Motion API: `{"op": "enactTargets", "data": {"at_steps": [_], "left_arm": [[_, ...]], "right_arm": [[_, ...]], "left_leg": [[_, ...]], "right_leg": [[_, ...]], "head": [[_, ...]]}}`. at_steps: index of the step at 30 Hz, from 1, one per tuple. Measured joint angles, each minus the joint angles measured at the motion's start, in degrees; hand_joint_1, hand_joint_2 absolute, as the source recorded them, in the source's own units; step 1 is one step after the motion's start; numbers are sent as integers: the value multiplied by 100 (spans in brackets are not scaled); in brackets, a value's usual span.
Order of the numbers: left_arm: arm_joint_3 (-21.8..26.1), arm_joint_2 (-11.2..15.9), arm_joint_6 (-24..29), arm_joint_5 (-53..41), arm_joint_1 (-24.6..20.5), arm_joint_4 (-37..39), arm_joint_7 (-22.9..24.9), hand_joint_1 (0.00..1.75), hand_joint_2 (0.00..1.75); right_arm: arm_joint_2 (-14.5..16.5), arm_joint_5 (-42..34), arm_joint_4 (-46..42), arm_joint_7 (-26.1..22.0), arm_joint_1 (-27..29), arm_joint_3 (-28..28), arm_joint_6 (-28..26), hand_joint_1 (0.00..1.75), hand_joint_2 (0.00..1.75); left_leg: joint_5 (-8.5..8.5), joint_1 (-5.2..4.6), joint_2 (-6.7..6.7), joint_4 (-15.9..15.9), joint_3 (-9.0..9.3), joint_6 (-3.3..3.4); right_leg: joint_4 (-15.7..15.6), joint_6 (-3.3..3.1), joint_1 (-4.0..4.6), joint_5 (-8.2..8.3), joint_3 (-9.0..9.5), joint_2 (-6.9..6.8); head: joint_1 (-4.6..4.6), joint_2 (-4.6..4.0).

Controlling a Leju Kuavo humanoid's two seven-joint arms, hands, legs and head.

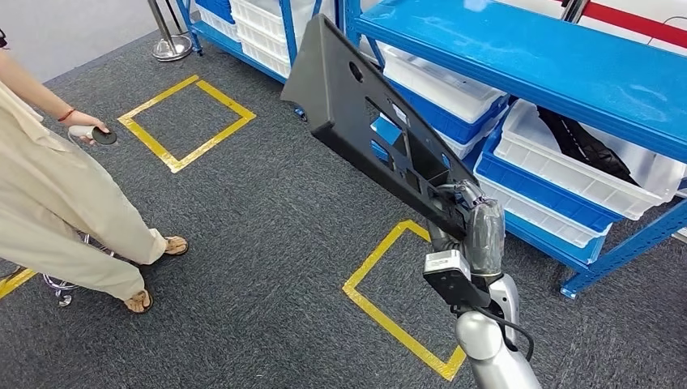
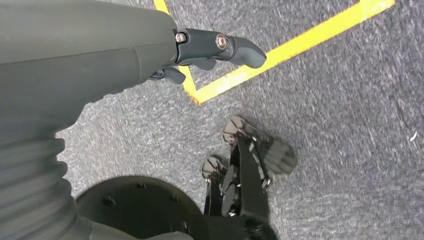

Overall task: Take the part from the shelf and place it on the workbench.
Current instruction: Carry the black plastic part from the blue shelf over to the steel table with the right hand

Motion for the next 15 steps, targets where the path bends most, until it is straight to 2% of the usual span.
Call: {"op": "enactTargets", "data": {"at_steps": [1, 2, 3, 4, 5, 7, 8, 9, 11, 12, 13, 15], "left_arm": [[-1, -7, -29, -25, -8, 0, -5, 0, 175], [-2, -12, -56, -40, -11, 0, -13, 0, 175], [-3, -18, -75, -51, -12, 0, -21, 0, 175], [-4, -24, -94, -59, -10, 0, -27, 0, 175], [-4, -26, -108, -64, -9, 0, -32, 0, 175], [-5, -26, -128, -78, -22, 0, -38, 0, 175], [-7, -26, -132, -87, -34, 0, -43, 0, 175], [-7, -26, -134, -96, -47, 0, -49, 0, 175], [-9, -30, -144, -108, -57, 0, -92, 0, 175], [-9, -41, -157, -93, -52, 0, -132, 0, 175], [-7, -53, -169, -64, -50, 0, -177, 0, 175], [1, -83, -166, -21, -59, 0, -213, 0, 175]], "right_arm": [[4, 27, -35, 17, 28, -10, -2, 175, 175], [3, 43, -64, 30, 58, -22, -2, 175, 175], [3, 52, -86, 40, 86, -33, -2, 175, 175], [3, 57, -109, 49, 110, -42, -1, 175, 175], [3, 60, -133, 52, 129, -51, -1, 175, 175], [4, 67, -187, 57, 145, -68, -1, 175, 175], [4, 69, -209, 57, 148, -78, -1, 175, 175], [4, 70, -224, 57, 151, -86, -1, 175, 175], [11, 70, -238, 46, 159, -101, 9, 175, 175], [18, 69, -241, 31, 167, -109, 22, 175, 175], [24, 66, -245, 8, 174, -118, 37, 175, 175], [31, 36, -249, -53, 204, -140, 60, 175, 175]], "left_leg": [[-170, 21, 118, 399, -208, -31], [-283, 43, 179, 736, -394, -53], [-302, 58, 210, 914, -506, -66], [-209, 66, 231, 865, -500, -66], [-37, 67, 263, 599, -375, -50], [306, 30, 441, -197, 42, 25], [385, 2, 516, -476, 186, 64], [405, -26, 558, -624, 258, 96], [395, -61, 474, -676, 262, 147], [417, -54, 418, -718, 291, 175], [440, -44, 364, -763, 324, 204], [477, -15, 249, -824, 375, 250]], "right_leg": [[1, -34, 12, -11, 5, -63], [2, -47, 26, -20, 8, -126], [2, -56, 36, -28, 12, -187], [2, -57, 41, -37, 19, -242], [2, -53, 44, -49, 32, -292], [3, -23, 68, -77, 61, -376], [4, -2, 82, -92, 69, -415], [4, 21, 96, -105, 75, -456], [-20, 76, 101, -124, 102, -549], [-9, 103, 98, -147, 108, -529], [51, 117, 95, -194, 99, -455], [566, 88, 81, -454, -128, -199]], "head": [[-24, 0], [-23, 0], [-24, 0], [-26, 0], [-26, 0], [-26, 0], [-22, 0], [-20, 0], [-17, 0], [-15, 0], [-9, 0], [14, 0]]}}
